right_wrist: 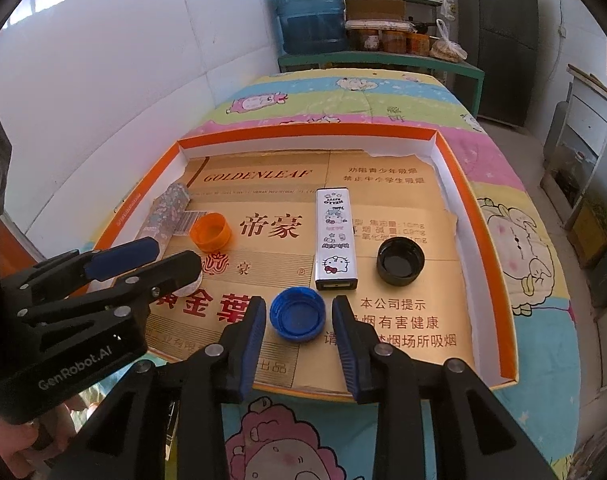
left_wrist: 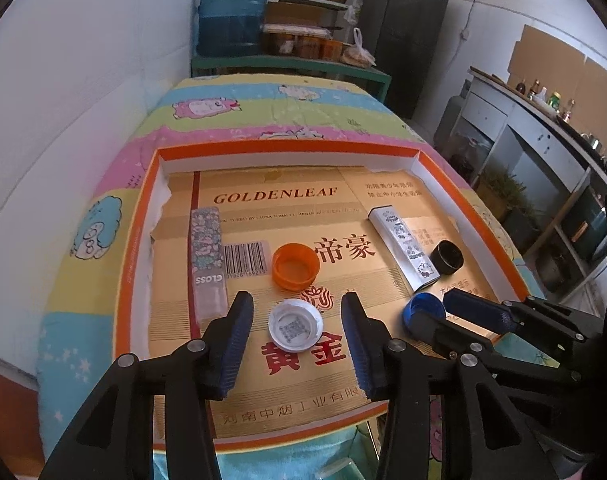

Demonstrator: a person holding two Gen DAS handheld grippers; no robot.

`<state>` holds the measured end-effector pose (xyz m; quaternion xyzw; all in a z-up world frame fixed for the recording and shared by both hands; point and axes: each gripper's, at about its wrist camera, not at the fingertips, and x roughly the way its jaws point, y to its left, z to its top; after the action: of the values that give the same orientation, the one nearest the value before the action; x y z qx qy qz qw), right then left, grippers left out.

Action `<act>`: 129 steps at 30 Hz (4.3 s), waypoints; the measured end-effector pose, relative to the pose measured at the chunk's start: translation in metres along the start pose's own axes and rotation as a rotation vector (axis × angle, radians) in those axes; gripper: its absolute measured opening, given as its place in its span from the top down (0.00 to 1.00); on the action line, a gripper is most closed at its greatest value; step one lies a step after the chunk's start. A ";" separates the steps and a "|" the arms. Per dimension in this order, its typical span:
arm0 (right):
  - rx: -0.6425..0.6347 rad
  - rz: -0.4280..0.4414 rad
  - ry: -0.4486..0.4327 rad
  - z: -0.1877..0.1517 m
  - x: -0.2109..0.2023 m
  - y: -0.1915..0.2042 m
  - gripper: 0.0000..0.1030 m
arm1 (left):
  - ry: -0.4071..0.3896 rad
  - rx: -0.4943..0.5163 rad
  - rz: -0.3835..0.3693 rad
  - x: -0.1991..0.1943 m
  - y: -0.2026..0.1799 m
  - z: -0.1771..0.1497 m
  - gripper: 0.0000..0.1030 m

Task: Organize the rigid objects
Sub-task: 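Open the left tool on the white cap while the right tool releases the blue cap, then withdraw both tools from the tray toward the remaining items on the quilt, then grasp the orange cap with the left tool while the right tool grasps the red Coca-Cola cap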

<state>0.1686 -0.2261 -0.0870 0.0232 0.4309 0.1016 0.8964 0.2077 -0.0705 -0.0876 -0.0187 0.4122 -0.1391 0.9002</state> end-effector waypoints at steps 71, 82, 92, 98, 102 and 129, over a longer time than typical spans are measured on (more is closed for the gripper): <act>-0.056 -0.035 -0.129 -0.061 -0.131 0.062 0.67 | -0.141 -0.028 0.044 -0.159 0.009 -0.070 0.54; -0.070 -0.013 -0.096 -0.088 -0.130 0.069 0.67 | -0.133 -0.046 0.047 -0.167 0.019 -0.086 0.54; -0.097 0.015 -0.029 -0.121 -0.113 0.078 0.67 | -0.097 -0.060 0.039 -0.158 0.025 -0.105 0.54; -0.110 0.025 -0.001 -0.135 -0.105 0.081 0.67 | -0.076 -0.062 0.034 -0.152 0.027 -0.115 0.54; -0.118 0.029 0.011 -0.140 -0.101 0.085 0.67 | -0.068 -0.065 0.028 -0.149 0.027 -0.118 0.54; -0.117 0.026 0.034 -0.148 -0.090 0.081 0.71 | 0.024 -0.011 0.011 -0.103 0.012 -0.124 0.54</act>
<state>-0.0144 -0.1724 -0.0999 -0.0256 0.4391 0.1387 0.8873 0.0540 -0.0216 -0.0950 -0.0198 0.4237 -0.1321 0.8959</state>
